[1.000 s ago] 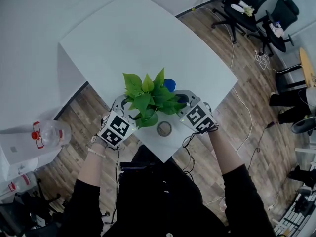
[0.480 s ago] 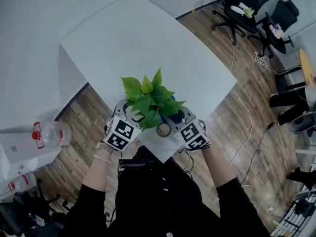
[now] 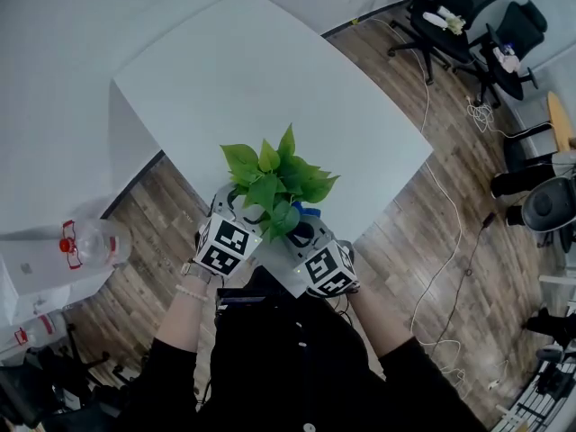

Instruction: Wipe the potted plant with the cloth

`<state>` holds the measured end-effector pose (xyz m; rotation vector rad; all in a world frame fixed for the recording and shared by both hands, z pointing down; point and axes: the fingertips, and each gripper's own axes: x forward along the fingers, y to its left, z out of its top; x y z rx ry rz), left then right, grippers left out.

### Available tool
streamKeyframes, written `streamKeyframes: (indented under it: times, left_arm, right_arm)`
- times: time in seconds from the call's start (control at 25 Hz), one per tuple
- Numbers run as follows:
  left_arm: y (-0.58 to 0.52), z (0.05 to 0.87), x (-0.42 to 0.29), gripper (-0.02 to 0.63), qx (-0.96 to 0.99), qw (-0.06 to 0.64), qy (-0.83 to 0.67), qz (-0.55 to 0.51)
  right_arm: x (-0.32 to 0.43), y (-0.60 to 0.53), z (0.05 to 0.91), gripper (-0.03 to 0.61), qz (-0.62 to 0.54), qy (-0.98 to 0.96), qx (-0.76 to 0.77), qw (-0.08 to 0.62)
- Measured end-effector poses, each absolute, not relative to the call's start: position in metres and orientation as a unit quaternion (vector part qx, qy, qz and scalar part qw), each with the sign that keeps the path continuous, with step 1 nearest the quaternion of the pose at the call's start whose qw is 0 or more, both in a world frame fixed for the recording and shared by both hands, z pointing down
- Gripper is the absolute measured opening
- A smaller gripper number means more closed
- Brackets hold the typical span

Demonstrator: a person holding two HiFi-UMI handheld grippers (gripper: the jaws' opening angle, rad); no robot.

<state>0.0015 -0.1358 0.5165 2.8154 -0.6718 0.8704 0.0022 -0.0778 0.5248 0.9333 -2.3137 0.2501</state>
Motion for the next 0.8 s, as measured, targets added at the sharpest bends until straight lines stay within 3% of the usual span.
streamKeyframes:
  times: [0.4,0.8]
  left_arm:
    - [-0.134,0.517,0.001,0.345,0.928,0.061,-0.225,0.290]
    - [-0.134,0.517,0.001,0.337,0.927,0.062,-0.224,0.294]
  right_arm:
    - [-0.012,-0.079,0.528,0.075,0.100,-0.880,0.354,0.300]
    - [0.037,-0.090,0.528,0.075,0.107,-0.860,0.400,0.298]
